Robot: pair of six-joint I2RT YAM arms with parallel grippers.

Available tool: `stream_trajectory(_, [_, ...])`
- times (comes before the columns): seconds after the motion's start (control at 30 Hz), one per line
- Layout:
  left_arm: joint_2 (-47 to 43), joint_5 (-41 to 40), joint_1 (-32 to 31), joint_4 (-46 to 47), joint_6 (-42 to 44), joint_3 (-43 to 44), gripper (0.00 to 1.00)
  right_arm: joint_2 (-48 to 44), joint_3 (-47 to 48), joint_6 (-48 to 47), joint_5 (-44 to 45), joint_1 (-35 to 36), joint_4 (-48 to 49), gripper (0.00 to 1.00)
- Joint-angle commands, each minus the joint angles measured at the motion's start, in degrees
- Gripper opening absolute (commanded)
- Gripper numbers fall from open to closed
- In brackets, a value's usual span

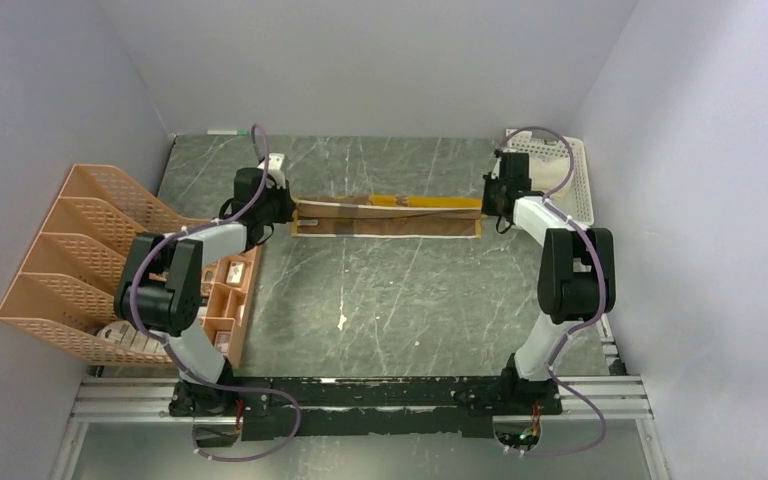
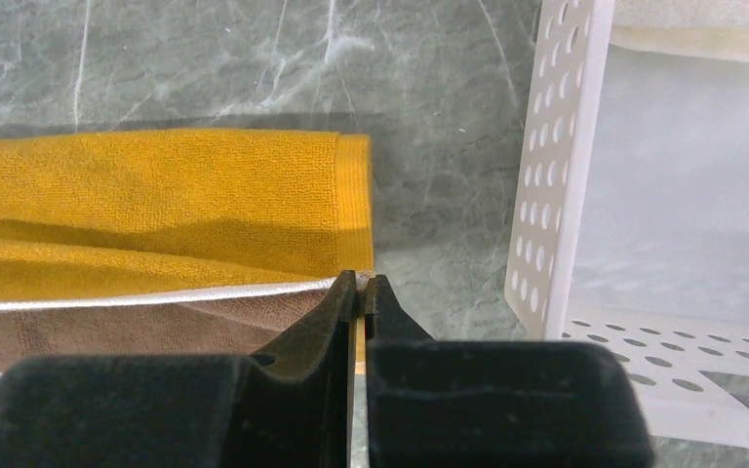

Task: Roll the towels
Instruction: Fold the towel at the center of the board.

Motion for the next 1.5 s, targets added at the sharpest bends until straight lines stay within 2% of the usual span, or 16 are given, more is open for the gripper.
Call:
stream_trajectory(0.0, [-2.66,-1.72,-0.31,4.89,-2.25,-2.97,0.07,-1.38,-0.7,0.89,2.0,-0.51,-0.13,0.0])
stream_trajectory(0.4, [-3.98,-2.03,-0.31,8.02,-6.16,-8.87,0.07,-2.37,-4.26,2.9,3.49,-0.51,-0.31,0.0])
stream_trajectory(0.43, [-3.71,-2.23,-0.31,7.68,-6.44,-8.78,0.07,-2.69,-4.7,3.02,3.09,-0.55,-0.19,0.06])
stream_trajectory(0.5, [-3.31,-2.86,-0.29,7.1,-6.94,-8.58,0.11,-3.93,-6.3,3.24,2.64,-0.51,0.78,0.26])
stream_trajectory(0.57, [-3.52,-3.44,-0.31,6.73,-7.32,-8.64,0.21,-6.09,-8.31,3.23,2.49,-0.51,3.1,0.45])
stream_trajectory(0.67, [-4.7,-4.31,-0.31,6.05,-7.88,-8.66,0.37,-10.95,-12.9,3.19,2.33,-0.51,7.59,0.66])
stream_trajectory(0.7, [-5.45,-4.65,-0.31,5.47,-8.25,-8.39,0.47,-12.75,-13.9,3.16,2.36,-0.51,9.02,0.74])
stream_trajectory(0.73, [-6.3,-5.09,-0.27,4.7,-8.63,-8.15,0.6,-14.29,-14.67,3.2,2.3,-0.51,10.22,0.78])
stream_trajectory(0.77, [-7.09,-5.67,-0.24,3.7,-9.49,-7.61,0.83,-15.51,-15.2,3.18,2.08,-0.51,11.39,0.8])
stream_trajectory(0.8, [-7.77,-6.1,-0.12,2.09,-10.07,-6.79,0.95,-16.5,-15.53,3.1,1.7,-0.51,12.19,0.8])
stream_trajectory(0.93, [-8.46,0.43,2.04,-3.31,-11.4,-4.0,0.97,-17.18,-15.12,2.95,0.23,-0.51,13.08,0.8])
stream_trajectory(1.1, [-1.45,20.52,9.65,-8.51,-17.93,0.55,0.94,-16.36,-15.22,3.38,-2.16,-0.55,14.21,0.8])
stream_trajectory(1.17, [1.21,23.8,10.85,-8.97,-18.46,1.8,0.93,-16.79,-16.25,3.41,-3.11,-0.51,15.6,0.8])
stream_trajectory(1.23, [2.96,27.32,11.57,-7.38,-19.42,1.8,0.98,-16.74,-16.43,3.07,-3.6,-0.51,15.8,0.8])
stream_trajectory(1.33, [7.81,32.33,11.9,-7.72,-19.52,4.53,0.97,-15.88,-16.0,2.86,-4.06,-0.51,15.45,0.8])
stream_trajectory(1.47, [13.46,33.76,11.82,-9.34,-18.85,8.07,0.95,-14.69,-15.79,2.88,-5.24,-0.51,15.68,0.8])
